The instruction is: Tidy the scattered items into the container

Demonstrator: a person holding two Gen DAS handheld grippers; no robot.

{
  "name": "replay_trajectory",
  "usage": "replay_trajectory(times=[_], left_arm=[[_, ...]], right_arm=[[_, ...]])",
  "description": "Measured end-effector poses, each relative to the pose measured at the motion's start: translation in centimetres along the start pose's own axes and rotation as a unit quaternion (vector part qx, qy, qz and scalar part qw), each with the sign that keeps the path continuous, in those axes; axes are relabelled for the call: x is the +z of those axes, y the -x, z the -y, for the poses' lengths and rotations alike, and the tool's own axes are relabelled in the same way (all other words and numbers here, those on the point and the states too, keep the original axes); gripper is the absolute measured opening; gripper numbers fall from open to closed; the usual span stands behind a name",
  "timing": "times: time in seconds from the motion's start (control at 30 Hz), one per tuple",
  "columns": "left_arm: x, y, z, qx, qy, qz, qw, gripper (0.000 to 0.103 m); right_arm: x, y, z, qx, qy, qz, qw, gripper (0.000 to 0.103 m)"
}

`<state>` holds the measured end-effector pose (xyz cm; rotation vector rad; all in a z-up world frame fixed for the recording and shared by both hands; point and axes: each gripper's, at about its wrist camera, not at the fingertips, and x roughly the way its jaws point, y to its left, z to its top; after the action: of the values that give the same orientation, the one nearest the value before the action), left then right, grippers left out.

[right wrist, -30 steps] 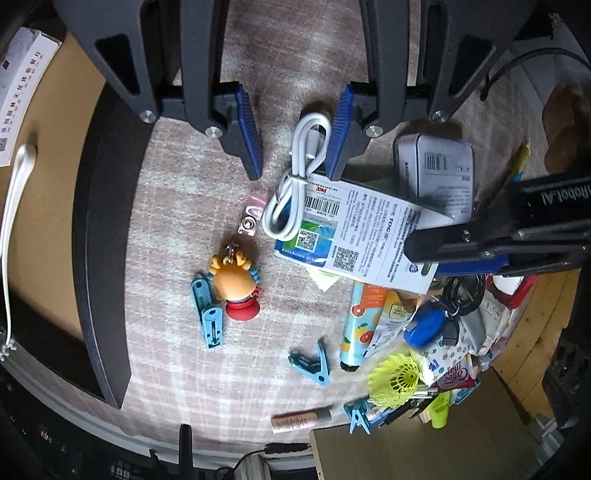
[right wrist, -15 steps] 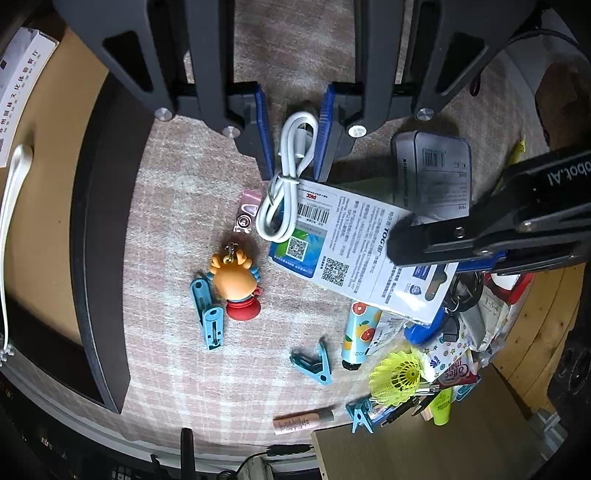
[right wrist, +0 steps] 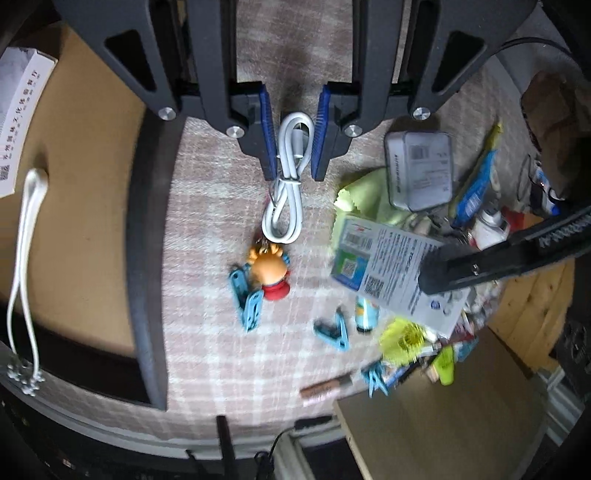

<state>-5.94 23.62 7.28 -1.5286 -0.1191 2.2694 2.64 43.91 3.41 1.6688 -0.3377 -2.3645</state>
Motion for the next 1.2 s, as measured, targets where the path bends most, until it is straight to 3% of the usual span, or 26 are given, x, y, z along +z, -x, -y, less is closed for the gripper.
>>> replay_trajectory(times=[0.33,0.63,0.87,0.9,0.97,1.03,1.2], left_arm=[[0.4,2.6,2.9,-0.036,-0.024,0.015,0.9989,0.003],[1.1,2.3,12.6,-0.104,-0.111,-0.005,0.9884,0.004],[1.3,0.8,19.2,-0.118,-0.157,-0.016,0.9804,0.005],[1.5,0.6,19.7,-0.122,-0.152,-0.015,0.9806,0.006],[2.1,0.1,20.3,-0.128,-0.143,-0.024,0.981,0.042],[2.6,0.1,20.4,-0.132,-0.131,-0.011,0.9825,0.043],[3.4,1.4,18.9,-0.1,-0.123,0.015,0.9872,0.042]], right_arm=[[-0.3,6.6,3.4,-0.014,-0.043,0.061,0.997,0.019],[-3.8,10.4,9.1,-0.055,-0.099,0.075,0.991,0.019],[-6.2,11.6,11.2,-0.066,-0.124,0.078,0.987,0.019],[-6.3,11.8,11.3,-0.064,-0.126,0.082,0.987,0.019],[-6.5,12.1,11.8,-0.064,-0.133,0.091,0.985,0.025],[-6.5,12.5,12.6,-0.067,-0.154,0.099,0.981,0.041],[-6.0,13.9,13.2,-0.066,-0.158,0.125,0.977,0.042]])
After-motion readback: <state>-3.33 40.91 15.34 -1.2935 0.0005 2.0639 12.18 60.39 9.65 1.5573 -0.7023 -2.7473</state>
